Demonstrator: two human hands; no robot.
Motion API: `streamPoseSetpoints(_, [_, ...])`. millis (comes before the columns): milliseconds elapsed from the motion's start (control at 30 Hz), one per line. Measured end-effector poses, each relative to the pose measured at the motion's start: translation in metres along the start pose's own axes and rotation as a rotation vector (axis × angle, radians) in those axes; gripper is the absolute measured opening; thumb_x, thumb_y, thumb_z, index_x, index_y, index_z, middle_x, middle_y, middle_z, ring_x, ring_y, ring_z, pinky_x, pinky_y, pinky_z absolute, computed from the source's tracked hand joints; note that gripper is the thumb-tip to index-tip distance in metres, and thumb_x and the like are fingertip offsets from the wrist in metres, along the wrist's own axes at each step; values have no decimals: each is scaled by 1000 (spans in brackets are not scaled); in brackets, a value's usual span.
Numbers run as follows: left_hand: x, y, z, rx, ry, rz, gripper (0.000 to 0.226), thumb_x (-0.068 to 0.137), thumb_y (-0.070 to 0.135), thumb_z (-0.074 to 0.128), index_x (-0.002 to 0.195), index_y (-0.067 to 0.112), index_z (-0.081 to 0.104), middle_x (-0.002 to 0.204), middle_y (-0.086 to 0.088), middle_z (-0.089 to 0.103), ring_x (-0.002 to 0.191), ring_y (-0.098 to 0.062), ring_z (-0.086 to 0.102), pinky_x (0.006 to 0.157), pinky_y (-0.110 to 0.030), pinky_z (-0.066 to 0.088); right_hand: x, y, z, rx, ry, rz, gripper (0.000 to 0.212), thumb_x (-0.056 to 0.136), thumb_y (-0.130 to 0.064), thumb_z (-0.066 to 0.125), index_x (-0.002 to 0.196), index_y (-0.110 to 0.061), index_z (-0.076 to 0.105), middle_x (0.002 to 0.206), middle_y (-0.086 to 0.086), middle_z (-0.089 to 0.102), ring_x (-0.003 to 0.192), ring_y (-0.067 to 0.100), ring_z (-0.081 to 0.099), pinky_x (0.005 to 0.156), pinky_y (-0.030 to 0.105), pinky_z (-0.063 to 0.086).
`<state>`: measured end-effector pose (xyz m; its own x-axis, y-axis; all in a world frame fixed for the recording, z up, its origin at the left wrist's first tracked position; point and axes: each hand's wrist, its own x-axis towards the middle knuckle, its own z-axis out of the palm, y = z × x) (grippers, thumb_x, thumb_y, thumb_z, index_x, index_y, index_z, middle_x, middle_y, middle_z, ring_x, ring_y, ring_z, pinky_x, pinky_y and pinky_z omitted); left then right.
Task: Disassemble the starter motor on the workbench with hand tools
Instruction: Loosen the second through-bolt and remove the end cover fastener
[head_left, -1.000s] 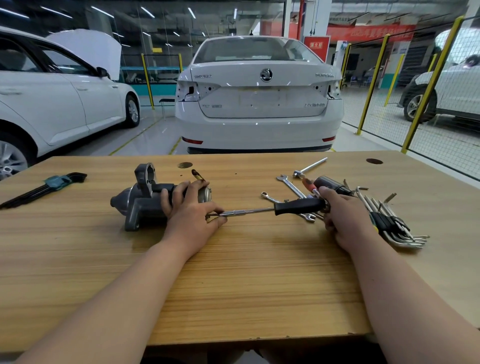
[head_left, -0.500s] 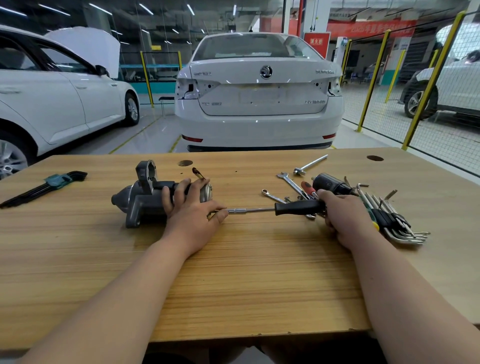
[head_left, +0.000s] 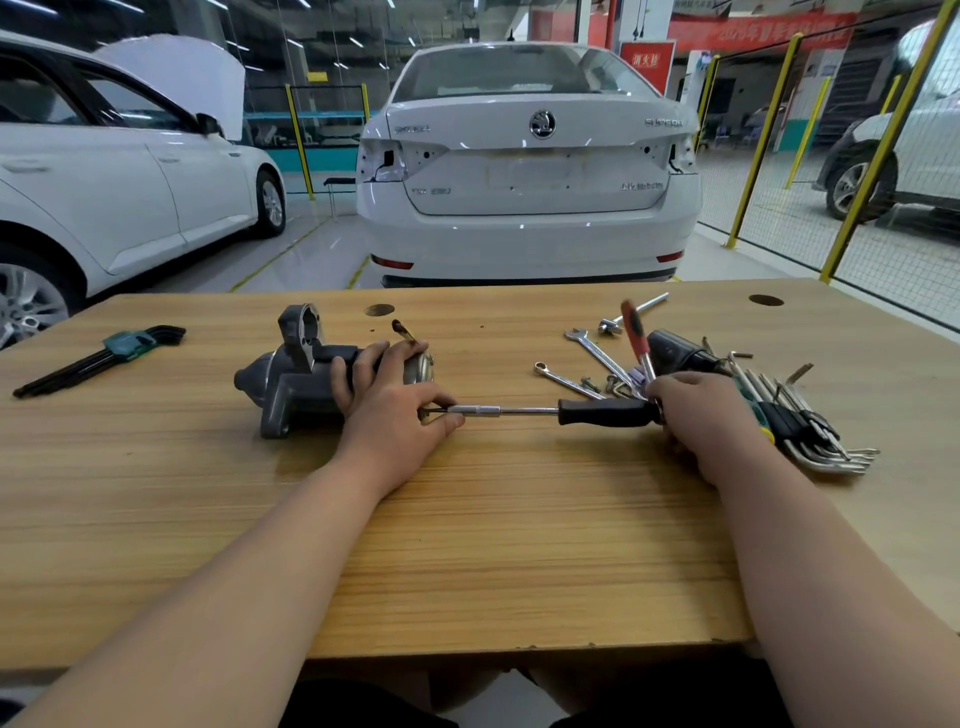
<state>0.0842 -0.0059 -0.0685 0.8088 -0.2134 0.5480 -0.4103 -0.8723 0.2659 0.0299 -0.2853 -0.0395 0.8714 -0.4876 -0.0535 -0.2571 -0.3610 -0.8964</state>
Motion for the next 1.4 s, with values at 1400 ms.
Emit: streamPoseSetpoints(1400, [10, 9, -17, 424, -14, 371, 6, 73, 20, 80, 71, 18, 75, 130, -7, 55, 124, -36, 43, 104, -51, 20, -3, -10, 11, 354, -106, 131, 26, 102, -32, 47, 95, -19, 69, 78, 9, 61, 44, 16, 49, 37, 27, 35])
